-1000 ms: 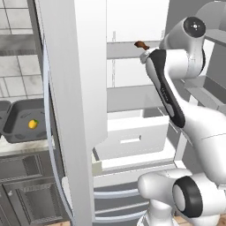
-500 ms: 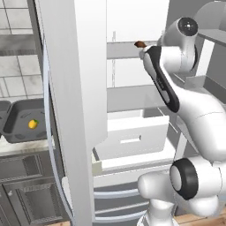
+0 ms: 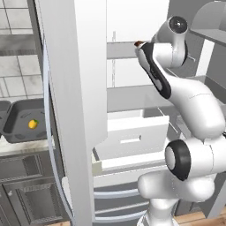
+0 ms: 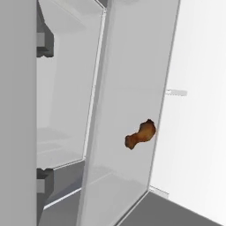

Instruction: Place one lemon and one chicken drumstick in each tupperware on the nearby counter, to pack two identical lunches.

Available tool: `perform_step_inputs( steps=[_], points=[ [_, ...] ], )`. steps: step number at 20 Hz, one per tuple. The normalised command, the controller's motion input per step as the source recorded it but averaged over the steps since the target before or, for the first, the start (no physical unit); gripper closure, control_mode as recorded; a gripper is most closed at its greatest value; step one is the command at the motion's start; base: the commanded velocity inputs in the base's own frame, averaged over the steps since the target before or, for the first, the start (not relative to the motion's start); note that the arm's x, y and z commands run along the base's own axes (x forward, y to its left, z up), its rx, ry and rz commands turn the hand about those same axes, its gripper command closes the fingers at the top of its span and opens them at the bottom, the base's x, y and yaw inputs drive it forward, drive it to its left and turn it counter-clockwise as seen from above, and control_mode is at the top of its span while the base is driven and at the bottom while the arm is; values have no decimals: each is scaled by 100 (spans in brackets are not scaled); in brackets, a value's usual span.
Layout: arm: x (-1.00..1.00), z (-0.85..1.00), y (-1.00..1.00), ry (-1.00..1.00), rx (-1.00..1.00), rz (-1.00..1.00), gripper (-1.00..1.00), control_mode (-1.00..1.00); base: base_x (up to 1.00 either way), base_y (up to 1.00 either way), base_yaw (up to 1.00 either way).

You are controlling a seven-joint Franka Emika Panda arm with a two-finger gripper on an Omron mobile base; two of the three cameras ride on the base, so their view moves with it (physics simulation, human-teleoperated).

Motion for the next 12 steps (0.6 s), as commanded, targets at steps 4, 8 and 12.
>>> perform_step_inputs(
  steps=[4, 8, 12],
  points=[
    [57, 0, -10, 7, 0, 0, -100, -100, 0, 0, 0],
    [61, 0, -15, 9, 0, 0, -100, -100, 0, 0, 0],
    [61, 0, -14, 8, 0, 0, -100, -100, 0, 0, 0]
  ],
)
